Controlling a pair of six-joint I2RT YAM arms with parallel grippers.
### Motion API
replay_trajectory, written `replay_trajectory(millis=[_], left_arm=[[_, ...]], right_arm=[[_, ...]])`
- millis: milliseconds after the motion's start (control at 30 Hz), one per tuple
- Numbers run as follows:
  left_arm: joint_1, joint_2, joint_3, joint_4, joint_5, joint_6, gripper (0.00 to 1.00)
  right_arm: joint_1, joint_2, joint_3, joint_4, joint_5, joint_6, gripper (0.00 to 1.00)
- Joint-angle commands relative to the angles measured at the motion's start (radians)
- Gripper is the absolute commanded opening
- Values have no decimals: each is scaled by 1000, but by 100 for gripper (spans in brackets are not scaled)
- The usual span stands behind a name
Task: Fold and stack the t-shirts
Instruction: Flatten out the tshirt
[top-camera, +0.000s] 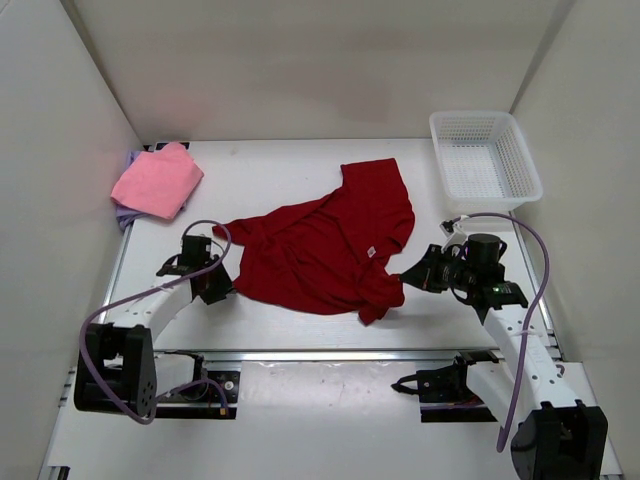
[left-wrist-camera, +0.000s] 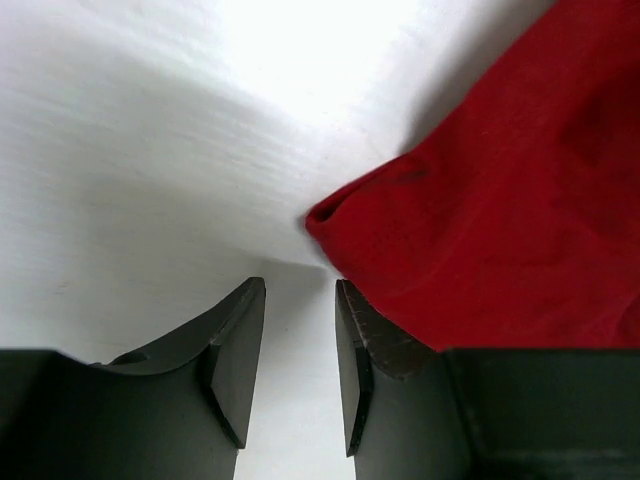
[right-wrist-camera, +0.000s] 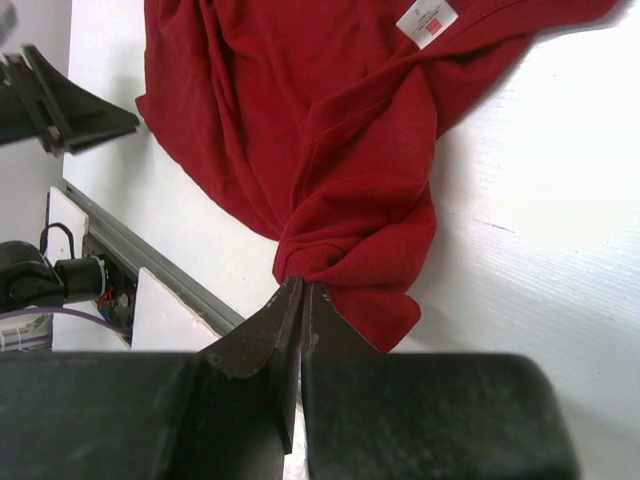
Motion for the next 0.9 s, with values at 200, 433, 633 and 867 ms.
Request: replay_trajectory(millis=[200,433,633,867], left_arm=[[-9,51,-80,265,52,-149,45],[6,67,-128,357,75,-189,24],[5,-1,66,165,17,-82,0],[114,-42,332,-29,14,54,0]], right_arm=[[-7,-36,-10,21,-20,2,0],[-13,-47,-31,24,-11,-6,0],[-32,-65,-19,-63,60,-21,0],[49,-90,199,-292,122,-44,0]])
